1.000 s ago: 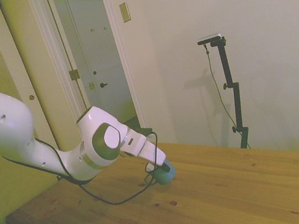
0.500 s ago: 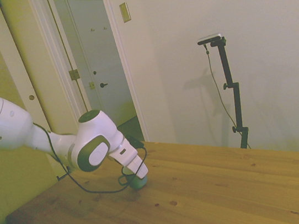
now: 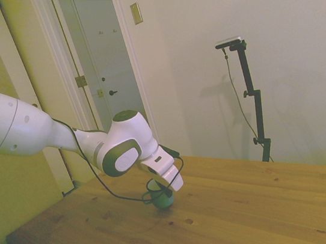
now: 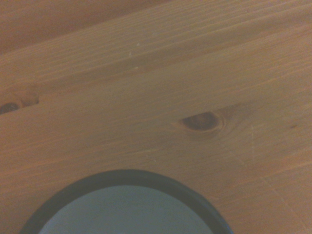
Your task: Flip the mug upright
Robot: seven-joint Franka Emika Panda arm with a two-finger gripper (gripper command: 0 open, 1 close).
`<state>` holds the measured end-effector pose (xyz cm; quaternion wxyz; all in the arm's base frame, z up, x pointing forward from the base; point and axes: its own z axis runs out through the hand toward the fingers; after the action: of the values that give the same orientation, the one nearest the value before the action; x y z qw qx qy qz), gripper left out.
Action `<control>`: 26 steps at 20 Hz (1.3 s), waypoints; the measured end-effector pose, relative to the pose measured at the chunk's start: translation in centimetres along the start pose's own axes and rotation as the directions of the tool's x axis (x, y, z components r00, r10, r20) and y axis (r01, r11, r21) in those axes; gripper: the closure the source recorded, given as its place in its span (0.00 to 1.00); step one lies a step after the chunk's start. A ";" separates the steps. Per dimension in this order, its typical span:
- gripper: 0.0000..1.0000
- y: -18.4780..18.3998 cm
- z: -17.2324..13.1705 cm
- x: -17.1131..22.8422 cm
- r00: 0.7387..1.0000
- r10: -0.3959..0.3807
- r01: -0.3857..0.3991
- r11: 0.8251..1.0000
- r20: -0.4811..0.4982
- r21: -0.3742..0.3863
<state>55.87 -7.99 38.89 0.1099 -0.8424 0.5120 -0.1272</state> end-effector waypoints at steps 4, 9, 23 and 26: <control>0.00 0.2 0.6 -0.1 1.000 -0.003 0.003 1.000 0.010 -0.017; 0.00 0.1 0.6 -0.1 1.000 -0.005 0.005 1.000 0.015 -0.021; 0.00 -1.0 -4.2 -1.4 0.998 -0.067 0.068 0.997 -0.017 0.043; 0.00 0.0 -6.9 -4.0 0.994 -0.104 0.106 0.992 -0.031 0.065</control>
<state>51.85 -4.85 45.01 0.1240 -0.8622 0.4638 -0.1613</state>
